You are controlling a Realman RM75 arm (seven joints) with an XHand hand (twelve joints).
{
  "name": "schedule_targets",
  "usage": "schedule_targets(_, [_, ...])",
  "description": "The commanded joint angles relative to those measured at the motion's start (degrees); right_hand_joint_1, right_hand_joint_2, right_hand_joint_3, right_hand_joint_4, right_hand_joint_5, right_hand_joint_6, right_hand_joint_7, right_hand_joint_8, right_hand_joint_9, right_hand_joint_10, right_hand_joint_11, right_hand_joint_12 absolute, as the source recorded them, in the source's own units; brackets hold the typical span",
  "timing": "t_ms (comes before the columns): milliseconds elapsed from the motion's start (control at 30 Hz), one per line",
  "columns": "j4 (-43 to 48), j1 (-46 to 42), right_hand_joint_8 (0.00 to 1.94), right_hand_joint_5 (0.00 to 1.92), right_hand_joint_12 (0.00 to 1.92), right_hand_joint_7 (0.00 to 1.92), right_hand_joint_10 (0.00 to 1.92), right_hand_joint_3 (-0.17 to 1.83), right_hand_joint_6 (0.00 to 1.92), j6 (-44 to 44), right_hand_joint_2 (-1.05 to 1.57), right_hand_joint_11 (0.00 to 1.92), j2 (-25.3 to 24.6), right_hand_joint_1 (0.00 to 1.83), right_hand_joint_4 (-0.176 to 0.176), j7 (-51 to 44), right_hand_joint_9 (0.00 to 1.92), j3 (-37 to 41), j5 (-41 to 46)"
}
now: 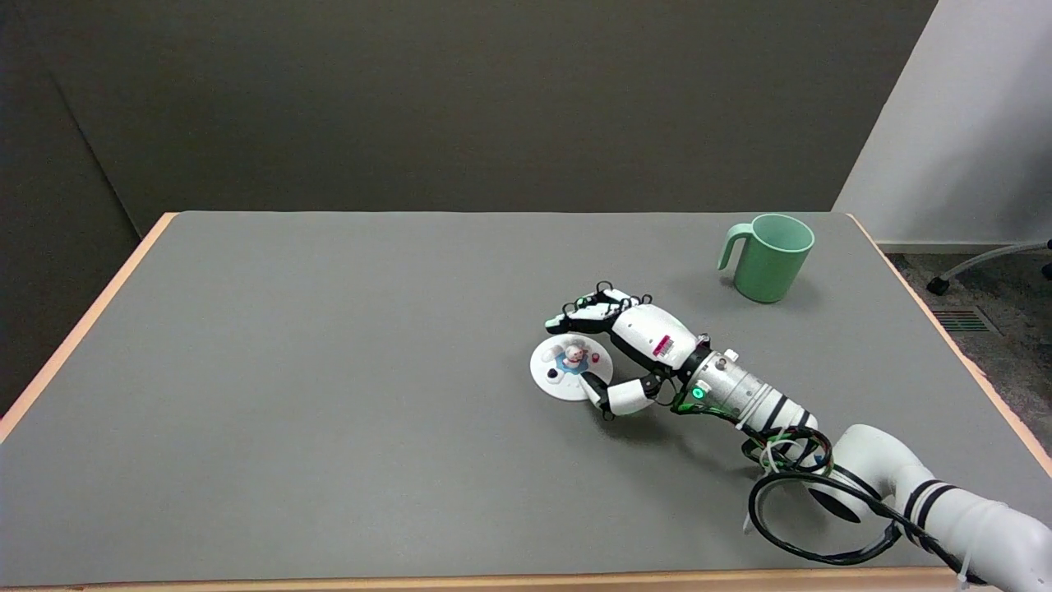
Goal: Pick up the white cup lid.
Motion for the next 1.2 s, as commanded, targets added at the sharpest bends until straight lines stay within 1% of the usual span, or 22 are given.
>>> schedule_targets(33, [2.63,1.26,0.17,0.57,0.67,0.58,0.21,0.99,0.19,-0.60,0.70,0.09,-0.66,0.82,-0.002,0.00,0.47,-1.49,-0.07])
schedule_targets(467, [3.45,1.37,0.19,0.61,0.67,0.64,0.21,0.95,0.18,-0.65,0.74,0.08,-0.81,0.84,-0.003,0.00,0.48,-1.57,0.33])
schedule_targets(567, [3.45,1.37,0.19,0.62,0.66,0.66,0.24,0.93,0.17,-0.68,0.76,0.08,-0.82,0.85,-0.005,0.00,0.49,-1.57,0.33])
schedule_targets(633, [3.45,1.37,0.20,0.62,0.65,0.66,0.24,0.74,0.19,-0.68,0.85,0.09,-0.82,0.87,-0.007,0.00,0.49,-1.57,0.33])
schedule_targets(667, [3.45,1.37,0.20,0.63,0.65,0.66,0.24,0.74,0.19,-0.68,0.85,0.08,-0.82,0.87,-0.007,0.00,0.49,-1.57,0.33])
schedule_targets(767, [3.45,1.37,0.20,0.67,0.66,0.68,0.25,0.75,0.19,-0.68,0.84,0.08,-0.86,0.89,-0.009,0.00,0.48,-1.57,0.33])
schedule_targets(800, [3.45,1.37,0.19,0.69,0.67,0.69,0.30,0.89,0.17,-0.68,0.78,0.07,-0.90,0.85,-0.006,0.00,0.46,-1.57,0.33])
schedule_targets(1067, [3.45,1.37,0.25,0.72,0.69,0.67,0.36,0.85,0.18,-0.68,0.80,0.06,-0.90,0.87,-0.010,0.00,0.45,-1.57,0.41])
schedule_targets(1167, [3.41,1.37,0.25,0.73,0.70,0.67,0.38,0.84,0.22,-1.19,0.82,0.05,-1.02,0.87,-0.012,-0.05,0.44,-1.52,0.41])
schedule_targets(1200, [3.45,1.37,0.28,0.73,0.71,0.64,0.39,0.82,0.23,-1.62,0.83,0.04,-1.15,0.86,-0.011,-0.08,0.44,-1.40,0.46])
